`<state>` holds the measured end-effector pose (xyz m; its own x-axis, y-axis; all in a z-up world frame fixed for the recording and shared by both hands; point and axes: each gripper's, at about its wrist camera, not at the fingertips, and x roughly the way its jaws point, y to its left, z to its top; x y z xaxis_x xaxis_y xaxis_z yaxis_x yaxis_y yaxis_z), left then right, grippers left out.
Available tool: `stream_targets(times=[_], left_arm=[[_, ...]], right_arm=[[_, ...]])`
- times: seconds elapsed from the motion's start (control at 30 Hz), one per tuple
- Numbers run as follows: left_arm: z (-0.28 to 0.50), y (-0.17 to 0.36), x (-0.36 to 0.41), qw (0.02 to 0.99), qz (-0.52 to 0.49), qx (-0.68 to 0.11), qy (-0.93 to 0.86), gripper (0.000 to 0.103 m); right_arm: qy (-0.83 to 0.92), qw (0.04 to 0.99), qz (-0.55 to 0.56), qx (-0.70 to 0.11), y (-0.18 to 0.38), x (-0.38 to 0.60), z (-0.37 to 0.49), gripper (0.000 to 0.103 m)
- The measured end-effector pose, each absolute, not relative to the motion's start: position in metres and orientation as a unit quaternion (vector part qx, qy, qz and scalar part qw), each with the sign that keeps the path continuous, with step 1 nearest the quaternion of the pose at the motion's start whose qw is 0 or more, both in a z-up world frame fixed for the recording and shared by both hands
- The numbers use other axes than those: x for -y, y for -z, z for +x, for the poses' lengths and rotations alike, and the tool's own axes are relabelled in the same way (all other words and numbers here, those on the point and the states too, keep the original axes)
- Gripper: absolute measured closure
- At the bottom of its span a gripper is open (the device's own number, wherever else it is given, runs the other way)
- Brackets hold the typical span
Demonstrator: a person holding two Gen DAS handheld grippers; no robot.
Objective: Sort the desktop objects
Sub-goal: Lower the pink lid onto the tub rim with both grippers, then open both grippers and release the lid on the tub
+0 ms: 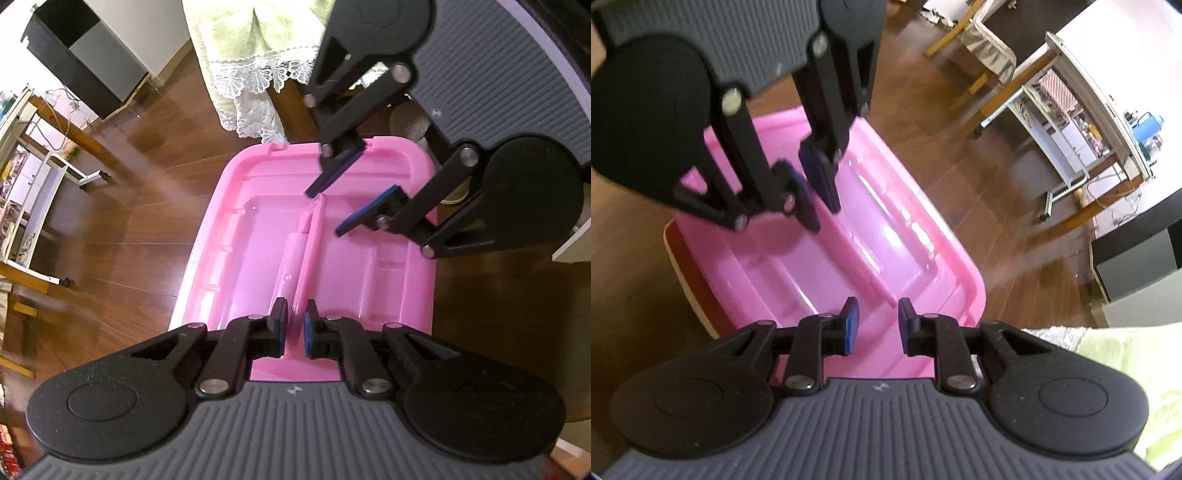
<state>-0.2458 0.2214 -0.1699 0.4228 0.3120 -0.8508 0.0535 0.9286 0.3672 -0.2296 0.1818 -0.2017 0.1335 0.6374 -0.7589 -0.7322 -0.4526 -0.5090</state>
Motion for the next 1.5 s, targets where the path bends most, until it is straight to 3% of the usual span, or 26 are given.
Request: stream_targets(times=[0.2, 0.33, 0.43, 0.8, 1.13, 1.5], left_arm=[[-0.246, 0.166, -0.229, 0.827, 0.165, -0.53, -0.094, 0.086], [-0.257, 0.163, -0.237, 0.819, 0.151, -0.541, -0.112, 0.074], [-0.267, 0.161, -0.243, 0.818, 0.134, -0.545, -0.126, 0.074], [-0.272, 0.155, -0.252, 0.821, 0.08, -0.552, -0.125, 0.074], [-0.271, 0.16, -0.251, 0.825, 0.047, -0.548, -0.132, 0.073], [-0.27, 0.159, -0.246, 0.822, 0.049, -0.55, -0.143, 0.073]], right_arm=[[-0.654, 0.531, -0.536, -0.061, 0.2, -0.179, -0.224, 0.081], [-0.652, 0.536, -0.532, -0.067, 0.198, -0.176, -0.222, 0.077], [-0.648, 0.544, -0.527, -0.079, 0.195, -0.172, -0.22, 0.071], [-0.646, 0.572, -0.478, -0.166, 0.186, -0.173, -0.199, 0.067], [-0.64, 0.591, -0.443, -0.214, 0.186, -0.174, -0.185, 0.056], [-0.638, 0.594, -0.439, -0.217, 0.185, -0.173, -0.187, 0.055]])
